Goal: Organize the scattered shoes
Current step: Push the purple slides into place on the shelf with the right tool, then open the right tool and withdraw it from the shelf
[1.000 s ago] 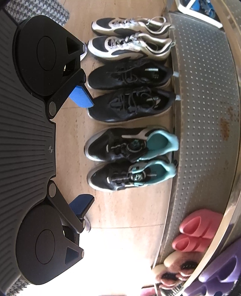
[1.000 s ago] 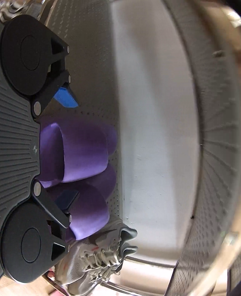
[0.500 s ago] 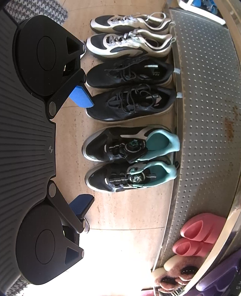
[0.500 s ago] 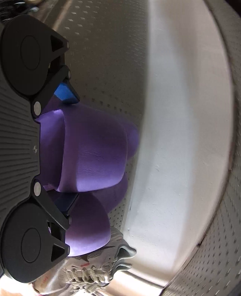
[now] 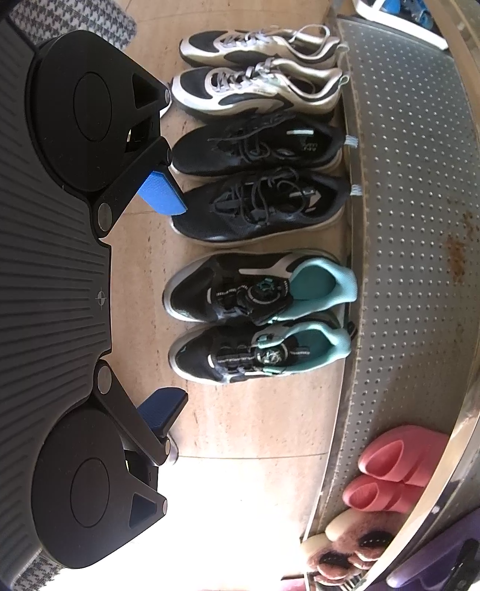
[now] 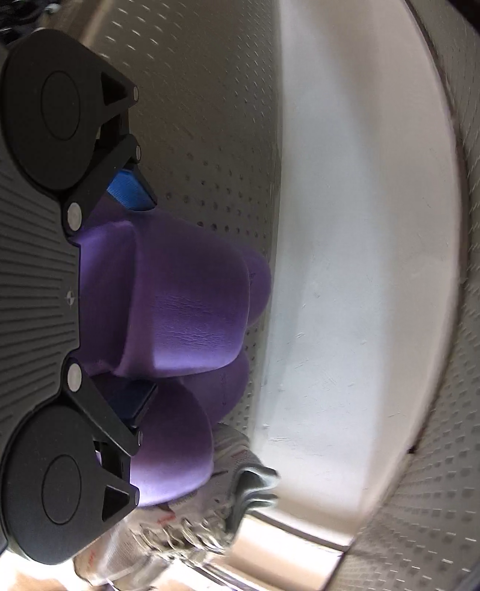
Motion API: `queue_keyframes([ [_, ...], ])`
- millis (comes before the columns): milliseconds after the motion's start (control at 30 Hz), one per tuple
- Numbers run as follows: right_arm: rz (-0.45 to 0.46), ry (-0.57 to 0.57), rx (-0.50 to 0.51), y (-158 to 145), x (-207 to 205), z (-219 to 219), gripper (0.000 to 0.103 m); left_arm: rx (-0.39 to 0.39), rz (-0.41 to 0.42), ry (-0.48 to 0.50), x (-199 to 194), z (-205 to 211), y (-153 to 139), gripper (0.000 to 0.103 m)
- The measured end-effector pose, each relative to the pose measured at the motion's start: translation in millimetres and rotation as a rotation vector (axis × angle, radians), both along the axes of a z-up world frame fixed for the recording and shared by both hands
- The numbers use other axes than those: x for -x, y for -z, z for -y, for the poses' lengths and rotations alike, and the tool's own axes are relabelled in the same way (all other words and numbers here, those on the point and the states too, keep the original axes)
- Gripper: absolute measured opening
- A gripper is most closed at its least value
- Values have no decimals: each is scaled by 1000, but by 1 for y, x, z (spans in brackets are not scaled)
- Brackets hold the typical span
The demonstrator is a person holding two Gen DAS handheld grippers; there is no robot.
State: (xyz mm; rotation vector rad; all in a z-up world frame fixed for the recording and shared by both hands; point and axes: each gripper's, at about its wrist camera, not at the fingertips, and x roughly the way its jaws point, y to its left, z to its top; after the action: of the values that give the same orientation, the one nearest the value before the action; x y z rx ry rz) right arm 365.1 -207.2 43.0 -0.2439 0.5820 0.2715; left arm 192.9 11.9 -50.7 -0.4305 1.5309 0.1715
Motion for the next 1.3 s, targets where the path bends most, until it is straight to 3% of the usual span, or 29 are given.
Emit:
queue_keyframes([
  [200,-4,50,-42,-17,49,45,98,13,31,34,15,14,-12,102],
  [267,-34,111,-52,-19,60,65,71,19,36,46,19,18,-15,102],
  [300,-52,145,-56,-19,64,75,29,21,38,49,19,19,-15,102],
  [333,-90,204,-54,-18,65,85,3,21,39,51,20,19,-16,102],
  [600,-152,364,-148,-4,52,109,2,7,26,39,15,16,-10,102],
  [767,-216,437,-97,17,22,101,2,11,11,36,9,14,-5,102],
  [1100,-204,469,-90,26,-4,98,5,7,7,15,9,1,-4,102],
  [1167,-227,479,-104,25,0,100,16,5,17,8,11,-4,-8,102],
  [1233,-298,493,-118,28,11,102,47,-4,27,-15,13,-11,-12,102],
  [1300,-386,473,-128,37,21,101,56,-17,43,-49,15,-21,-18,102],
])
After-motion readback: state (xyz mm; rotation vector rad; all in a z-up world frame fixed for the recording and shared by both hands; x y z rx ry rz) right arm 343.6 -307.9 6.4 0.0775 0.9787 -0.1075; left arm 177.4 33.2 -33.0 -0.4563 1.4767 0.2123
